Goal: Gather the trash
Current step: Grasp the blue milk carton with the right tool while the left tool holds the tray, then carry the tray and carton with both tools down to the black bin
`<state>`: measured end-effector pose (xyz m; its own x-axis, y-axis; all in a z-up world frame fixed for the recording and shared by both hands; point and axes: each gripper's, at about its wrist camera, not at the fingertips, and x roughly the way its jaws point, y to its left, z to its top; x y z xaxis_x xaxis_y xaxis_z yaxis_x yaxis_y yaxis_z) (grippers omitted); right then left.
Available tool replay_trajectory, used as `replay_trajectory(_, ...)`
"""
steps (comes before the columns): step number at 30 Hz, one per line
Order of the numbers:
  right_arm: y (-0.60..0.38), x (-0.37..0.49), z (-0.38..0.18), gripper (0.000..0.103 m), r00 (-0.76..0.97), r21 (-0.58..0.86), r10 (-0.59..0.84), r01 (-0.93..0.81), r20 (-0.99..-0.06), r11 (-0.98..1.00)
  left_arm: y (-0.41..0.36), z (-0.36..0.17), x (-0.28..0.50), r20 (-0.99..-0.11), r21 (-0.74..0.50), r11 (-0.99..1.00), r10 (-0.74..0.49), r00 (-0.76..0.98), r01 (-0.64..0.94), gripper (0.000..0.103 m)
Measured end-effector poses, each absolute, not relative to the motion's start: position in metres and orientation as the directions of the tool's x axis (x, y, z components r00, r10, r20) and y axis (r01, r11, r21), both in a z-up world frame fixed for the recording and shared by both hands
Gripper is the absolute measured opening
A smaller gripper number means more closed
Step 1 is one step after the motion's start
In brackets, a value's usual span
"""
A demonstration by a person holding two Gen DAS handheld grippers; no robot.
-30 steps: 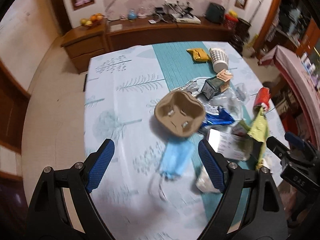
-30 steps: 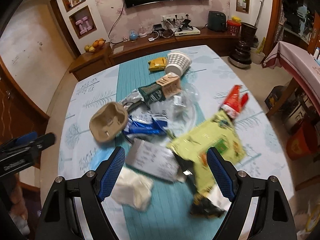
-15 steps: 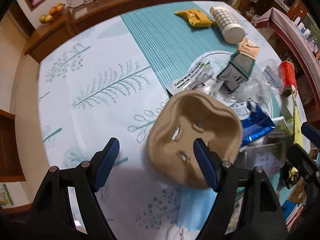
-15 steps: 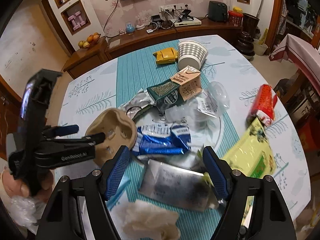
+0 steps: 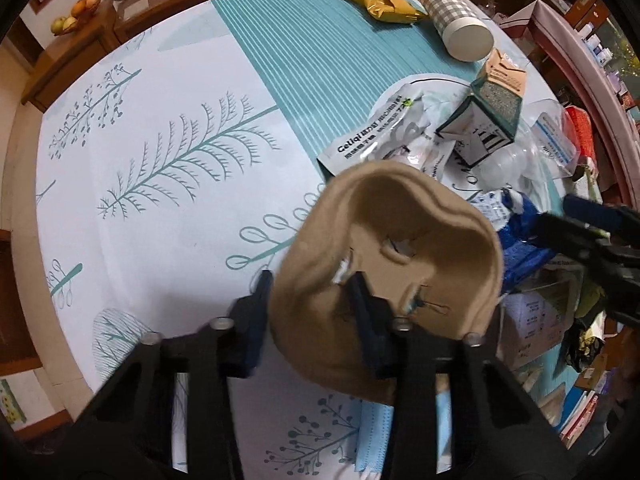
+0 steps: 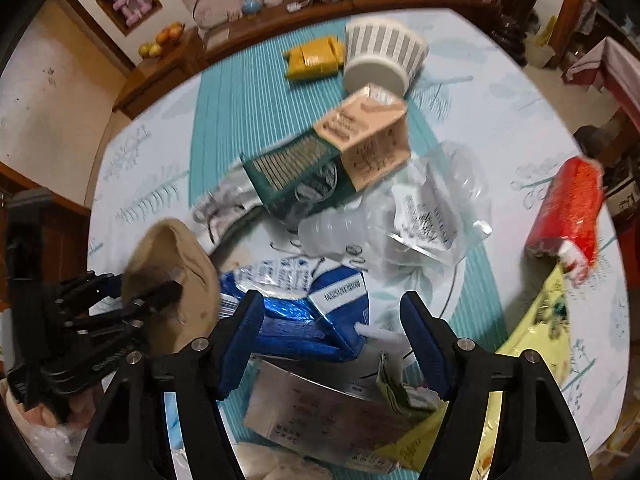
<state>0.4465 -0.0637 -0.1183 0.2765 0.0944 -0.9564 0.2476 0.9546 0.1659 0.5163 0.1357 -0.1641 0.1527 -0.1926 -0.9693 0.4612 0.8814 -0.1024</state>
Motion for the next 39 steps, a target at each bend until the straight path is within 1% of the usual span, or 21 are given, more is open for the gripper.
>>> replay_trajectory(1, -0.065, 0.448, -0.125, 0.07, 0.261, 0.175, 0.107, 0.253, -0.959, 0.951, 0.138, -0.165, 0.516, -0.969, -0.114, 0.885, -0.199, 0.147, 0.452, 0.025)
replay_trajectory(2, -0.066, 0.449, -0.129, 0.065, 0.255, 0.182, 0.115, 0.257, -0.96, 0.949, 0.139, -0.165, 0.515, -0.968, -0.121, 0.889, -0.204, 0.144, 0.443, 0.021)
replay_trajectory(4, -0.07, 0.452, -0.138, 0.06, 0.243, 0.207, 0.143, 0.265, -0.96, 0.942, 0.144, -0.165, 0.512, -0.966, -0.148, 0.892, -0.223, 0.132, 0.427, 0.019)
replay_trajectory(6, -0.073, 0.453, -0.143, 0.052, 0.243, 0.214, 0.15, 0.262, -0.958, 0.941, 0.147, -0.166, 0.511, -0.964, -0.163, 0.897, -0.233, 0.127, 0.411, 0.018)
replay_trajectory(7, -0.074, 0.453, -0.144, 0.047, 0.245, 0.209, 0.144, 0.263, -0.959, 0.942, 0.149, -0.16, 0.514, -0.964, -0.168, 0.899, -0.236, 0.124, 0.404, 0.017)
replay_trajectory(8, -0.075, 0.452, -0.143, 0.036, 0.245, 0.202, 0.137, 0.266, -0.96, 0.943, 0.151, -0.158, 0.512, -0.963, -0.167, 0.903, -0.235, 0.13, 0.396, 0.016)
replay_trajectory(11, -0.078, 0.445, -0.139, 0.035, 0.26, 0.215, 0.147, 0.259, -0.954, 0.941, 0.158, -0.145, 0.509, -0.954, -0.186, 0.911, -0.258, 0.156, 0.369, 0.009)
replay_trajectory(12, -0.077, 0.442, -0.136, 0.033, 0.274, 0.212, 0.142, 0.245, -0.951, 0.946, 0.159, -0.14, 0.509, -0.952, -0.181, 0.914, -0.256, 0.169, 0.363, 0.007)
replay_trajectory(13, -0.077, 0.439, -0.132, 0.029, 0.276, 0.209, 0.141, 0.235, -0.951, 0.949, 0.161, -0.133, 0.506, -0.947, -0.19, 0.914, -0.267, 0.178, 0.359, 0.006)
replay_trajectory(14, -0.075, 0.434, -0.125, 0.028, 0.289, 0.206, 0.137, 0.222, -0.947, 0.953, 0.164, -0.127, 0.502, -0.943, -0.196, 0.916, -0.274, 0.188, 0.351, 0.006)
replay_trajectory(20, -0.072, 0.41, -0.092, 0.026, 0.358, 0.224, 0.144, 0.193, -0.923, 0.955, 0.176, -0.085, 0.476, -0.927, -0.196, 0.921, -0.286, 0.243, 0.336, 0.006)
replay_trajectory(26, -0.07, 0.374, -0.048, 0.026, 0.424, 0.231, 0.138, 0.176, -0.895, 0.957, 0.18, -0.026, 0.434, -0.895, -0.216, 0.92, -0.321, 0.309, 0.328, 0.005)
replay_trajectory(33, -0.089, 0.291, 0.004, 0.026, 0.496, 0.23, 0.129, 0.147, -0.859, 0.962, 0.171, 0.045, 0.348, -0.848, -0.223, 0.908, -0.359, 0.388, 0.353, 0.005)
replay_trajectory(36, -0.106, 0.241, 0.022, 0.026, 0.519, 0.239, 0.145, 0.118, -0.842, 0.964, 0.156, 0.058, 0.305, -0.842, -0.225, 0.907, -0.365, 0.398, 0.356, 0.005)
replay_trajectory(39, -0.125, 0.187, 0.032, 0.026, 0.524, 0.246, 0.169, 0.079, -0.834, 0.966, 0.132, 0.059, 0.249, -0.843, -0.224, 0.912, -0.358, 0.402, 0.344, 0.005)
